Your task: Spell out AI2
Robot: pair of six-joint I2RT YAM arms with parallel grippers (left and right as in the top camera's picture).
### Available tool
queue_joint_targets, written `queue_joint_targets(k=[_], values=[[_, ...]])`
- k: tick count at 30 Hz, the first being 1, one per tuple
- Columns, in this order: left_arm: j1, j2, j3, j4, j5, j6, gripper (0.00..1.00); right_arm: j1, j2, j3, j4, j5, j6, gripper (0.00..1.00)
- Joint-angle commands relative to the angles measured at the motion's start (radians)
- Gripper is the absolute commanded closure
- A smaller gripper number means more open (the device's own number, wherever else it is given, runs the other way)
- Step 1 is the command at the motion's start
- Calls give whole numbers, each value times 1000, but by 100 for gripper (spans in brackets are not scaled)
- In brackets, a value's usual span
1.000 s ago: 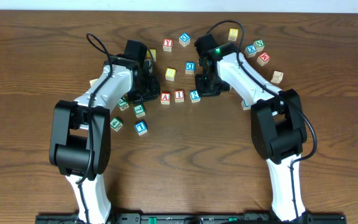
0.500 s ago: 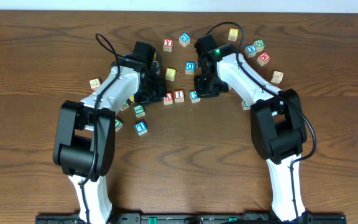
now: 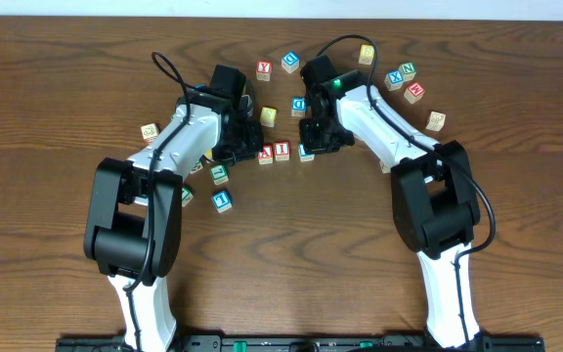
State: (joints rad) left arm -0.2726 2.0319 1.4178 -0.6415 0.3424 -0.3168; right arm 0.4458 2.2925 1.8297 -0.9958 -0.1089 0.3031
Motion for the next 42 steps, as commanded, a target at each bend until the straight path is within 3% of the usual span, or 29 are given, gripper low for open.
queue_joint_targets(k=[1, 20, 42], values=[[-11, 8, 2, 11, 5, 6, 93, 8, 2, -5, 5, -6, 3, 95], [-62, 8, 2, 20, 5, 11, 93, 37, 2, -5, 23, -32, 19, 94], [-62, 8, 2, 51, -44, 140, 92, 40, 2, -5, -18, -32, 34, 95]])
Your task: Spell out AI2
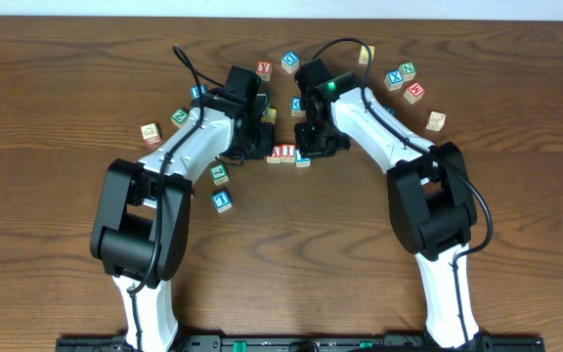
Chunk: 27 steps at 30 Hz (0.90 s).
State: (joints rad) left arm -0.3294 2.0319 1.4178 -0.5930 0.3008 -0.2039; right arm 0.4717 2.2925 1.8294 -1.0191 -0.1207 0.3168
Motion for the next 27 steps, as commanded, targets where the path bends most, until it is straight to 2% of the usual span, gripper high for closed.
queue_joint_targets(k=[1, 20, 27], values=[[-6, 8, 2, 1, -2, 27, 93, 14, 2, -5, 9, -20, 21, 94], [-14, 8, 2, -11, -2, 27, 92, 11, 2, -2, 3, -21, 18, 94], [-14, 8, 2, -14, -2, 27, 93, 4, -15, 51, -29, -17, 0, 95]])
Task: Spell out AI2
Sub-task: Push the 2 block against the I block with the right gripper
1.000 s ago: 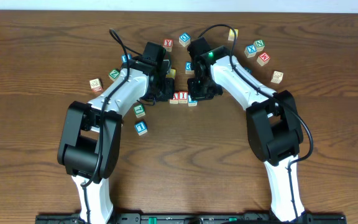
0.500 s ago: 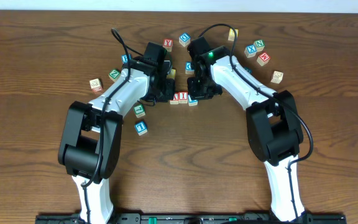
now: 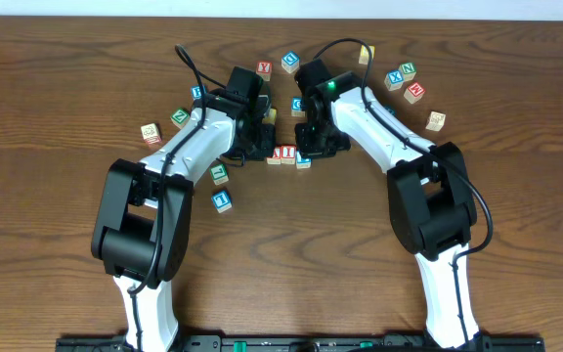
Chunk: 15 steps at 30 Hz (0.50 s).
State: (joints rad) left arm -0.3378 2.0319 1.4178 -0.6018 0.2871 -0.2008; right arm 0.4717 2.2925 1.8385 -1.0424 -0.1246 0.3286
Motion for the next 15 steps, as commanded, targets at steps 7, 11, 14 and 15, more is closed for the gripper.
queue_joint_targets(k=[7, 11, 14, 15], values=[[-6, 8, 2, -10, 12, 24, 93, -14, -101, 47, -16, -9, -16, 89], [-6, 8, 2, -10, 11, 6, 92, -13, -112, 47, -72, -10, -16, 90], [-6, 8, 2, -10, 11, -3, 93, -3, -112, 38, -135, -17, -16, 94], [-6, 8, 2, -10, 11, -3, 93, 3, -112, 31, -150, -17, -16, 97]])
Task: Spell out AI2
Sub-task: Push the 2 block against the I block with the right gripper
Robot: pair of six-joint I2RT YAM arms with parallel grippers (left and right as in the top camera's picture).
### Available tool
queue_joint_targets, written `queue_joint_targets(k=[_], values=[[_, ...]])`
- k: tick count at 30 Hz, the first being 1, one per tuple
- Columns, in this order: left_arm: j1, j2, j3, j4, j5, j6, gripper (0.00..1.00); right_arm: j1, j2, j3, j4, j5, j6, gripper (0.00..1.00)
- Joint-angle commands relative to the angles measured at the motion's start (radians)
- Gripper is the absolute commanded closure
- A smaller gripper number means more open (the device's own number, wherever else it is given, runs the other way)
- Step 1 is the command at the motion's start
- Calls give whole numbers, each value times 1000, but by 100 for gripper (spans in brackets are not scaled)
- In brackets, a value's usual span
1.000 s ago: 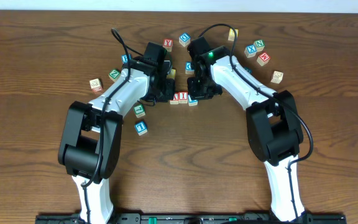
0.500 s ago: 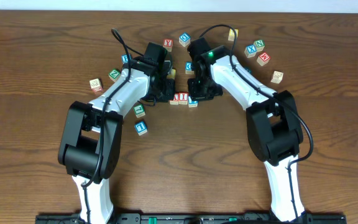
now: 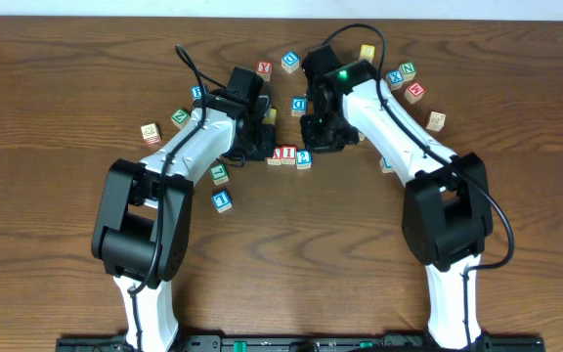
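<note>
Three blocks stand in a row at the table's middle: a red-lettered A block [image 3: 275,154], a red I block [image 3: 288,154] and a blue 2 block [image 3: 304,158]. My left gripper [image 3: 263,148] is right against the A block's left side; its fingers are too dark to read. My right gripper [image 3: 322,138] sits up and to the right of the 2 block, apart from it, with nothing between its fingers.
Loose letter blocks lie around. At the back are a red Y [image 3: 264,68] and a blue one [image 3: 290,62]. A cluster sits at the right [image 3: 408,71]. A green block [image 3: 220,174] and a blue one [image 3: 223,199] lie at the left front. Another blue block [image 3: 297,104] lies between the arms.
My right gripper has drawn back up and to the right, leaving the blue 2 block standing alone at the row's right end. The left arm and the three blocks have not moved.
First the A and I blocks stood a little left of where they are, with my left gripper beside them and my right gripper on the blue block to their right. Then the three blocks formed a tight row. Now the right gripper has let go.
</note>
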State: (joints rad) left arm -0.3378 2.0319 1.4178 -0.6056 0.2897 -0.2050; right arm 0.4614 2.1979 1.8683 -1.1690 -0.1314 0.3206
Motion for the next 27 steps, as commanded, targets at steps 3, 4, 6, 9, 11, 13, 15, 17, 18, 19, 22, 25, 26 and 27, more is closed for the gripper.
queue_joint_targets(k=[3, 4, 6, 9, 11, 13, 15, 17, 18, 19, 22, 25, 26, 27], values=[[-6, 8, 2, -7, 8, -2, 92, 34, -17, -21, -49, -10, -6, 99], [-6, 8, 2, -7, 8, -9, 92, 40, -17, -31, -48, -10, 1, 99], [-6, 8, 2, -7, 8, -28, 92, 51, -17, -49, -40, -10, 17, 99], [-6, 8, 2, -7, 9, -46, 93, 58, -17, -77, -18, -10, 36, 99], [-6, 8, 2, -7, 9, -61, 93, 63, -17, -91, -3, -10, 58, 99], [-6, 8, 2, -10, 9, -68, 92, 68, -17, -101, 13, -10, 75, 99], [-6, 8, 2, -11, 9, -74, 93, 74, -17, -104, 22, -10, 90, 99], [-6, 8, 2, -13, 8, -78, 93, 80, -17, -104, 29, -2, 99, 99], [-6, 8, 2, -13, 8, -78, 92, 82, -17, -104, 31, 4, 105, 99], [-6, 8, 2, -14, 8, -79, 93, 85, -17, -104, 32, 13, 111, 99], [-6, 8, 2, -14, 8, -86, 92, 94, -17, -112, 41, 26, 122, 99], [-6, 8, 2, -14, 8, -100, 93, 104, -17, -133, 70, 31, 133, 99], [-6, 8, 2, -14, 8, -108, 93, 107, -17, -146, 83, 39, 147, 99], [-6, 8, 2, -14, 8, -109, 92, 108, -17, -156, 92, 47, 156, 99]])
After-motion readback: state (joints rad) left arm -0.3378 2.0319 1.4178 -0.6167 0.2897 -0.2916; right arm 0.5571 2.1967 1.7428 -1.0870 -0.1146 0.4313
